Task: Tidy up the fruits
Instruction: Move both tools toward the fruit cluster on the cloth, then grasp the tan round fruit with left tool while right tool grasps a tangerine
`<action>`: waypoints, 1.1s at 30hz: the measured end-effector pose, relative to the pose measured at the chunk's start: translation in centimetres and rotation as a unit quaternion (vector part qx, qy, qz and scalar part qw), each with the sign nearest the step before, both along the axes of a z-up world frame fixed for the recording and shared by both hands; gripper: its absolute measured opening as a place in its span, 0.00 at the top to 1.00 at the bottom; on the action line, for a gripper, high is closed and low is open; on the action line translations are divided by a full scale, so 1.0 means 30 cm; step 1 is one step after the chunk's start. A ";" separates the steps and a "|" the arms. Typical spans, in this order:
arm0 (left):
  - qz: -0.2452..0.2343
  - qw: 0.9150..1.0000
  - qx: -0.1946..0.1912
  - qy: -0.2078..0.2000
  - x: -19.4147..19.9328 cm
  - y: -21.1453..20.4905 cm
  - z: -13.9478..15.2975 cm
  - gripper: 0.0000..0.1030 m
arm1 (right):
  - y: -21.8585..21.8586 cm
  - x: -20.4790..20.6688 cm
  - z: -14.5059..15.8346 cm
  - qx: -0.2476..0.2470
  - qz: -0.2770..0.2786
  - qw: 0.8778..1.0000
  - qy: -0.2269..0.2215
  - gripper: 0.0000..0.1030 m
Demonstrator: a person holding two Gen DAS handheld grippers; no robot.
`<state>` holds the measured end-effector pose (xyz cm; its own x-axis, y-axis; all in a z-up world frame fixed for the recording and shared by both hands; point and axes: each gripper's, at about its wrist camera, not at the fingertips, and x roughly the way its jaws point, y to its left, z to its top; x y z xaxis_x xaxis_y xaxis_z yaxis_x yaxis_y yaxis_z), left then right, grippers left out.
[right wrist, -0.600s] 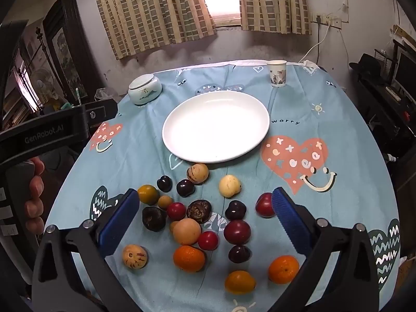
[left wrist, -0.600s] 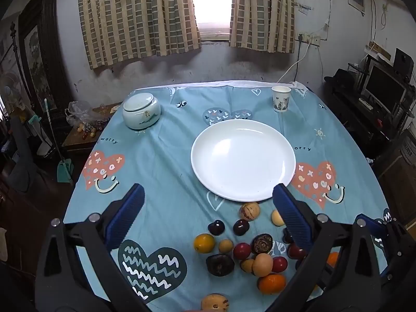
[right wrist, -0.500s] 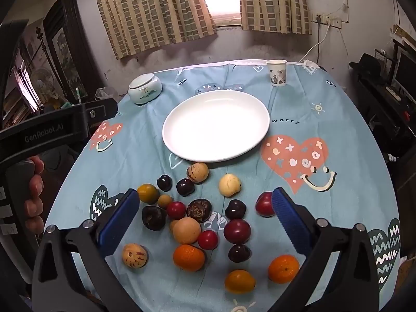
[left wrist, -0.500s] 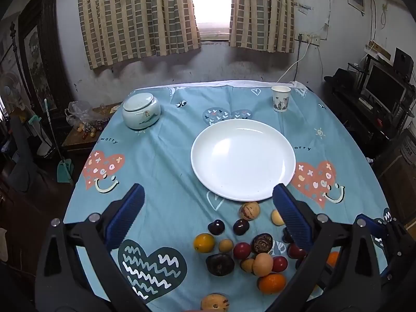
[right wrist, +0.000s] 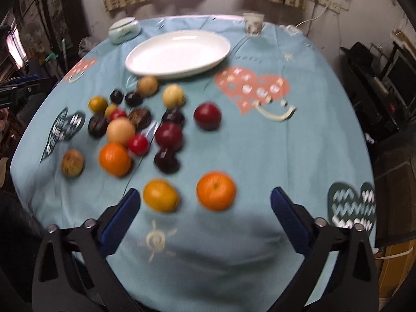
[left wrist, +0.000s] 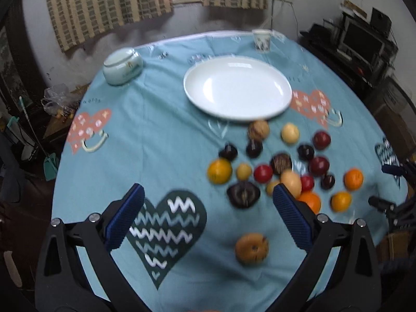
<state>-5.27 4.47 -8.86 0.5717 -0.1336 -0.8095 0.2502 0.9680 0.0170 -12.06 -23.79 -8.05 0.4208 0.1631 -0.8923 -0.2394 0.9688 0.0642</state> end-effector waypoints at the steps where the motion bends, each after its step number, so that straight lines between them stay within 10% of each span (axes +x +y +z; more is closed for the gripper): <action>1: -0.008 1.000 -0.007 0.015 -0.021 -0.007 -0.023 0.03 | 0.007 -0.007 -0.021 -0.003 0.006 1.000 0.013 0.19; 23: -0.033 0.988 0.039 0.148 -0.064 -0.099 -0.293 0.08 | -0.097 0.049 -0.104 -0.029 -0.029 0.998 0.043 0.28; 30: -0.032 0.984 0.025 0.175 -0.053 -0.111 -0.333 0.53 | -0.101 0.068 -0.126 -0.030 -0.022 0.998 0.049 0.28; 33: -0.031 0.985 0.040 0.167 -0.068 -0.131 -0.327 0.56 | -0.101 0.078 -0.132 -0.029 -0.015 0.998 0.050 0.28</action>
<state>-7.30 0.55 -18.66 0.2649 -0.0872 -0.9603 0.3127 0.9499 0.0000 -9.73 -26.82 -12.00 0.3333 0.0981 -0.9377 -0.2048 0.9784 0.0295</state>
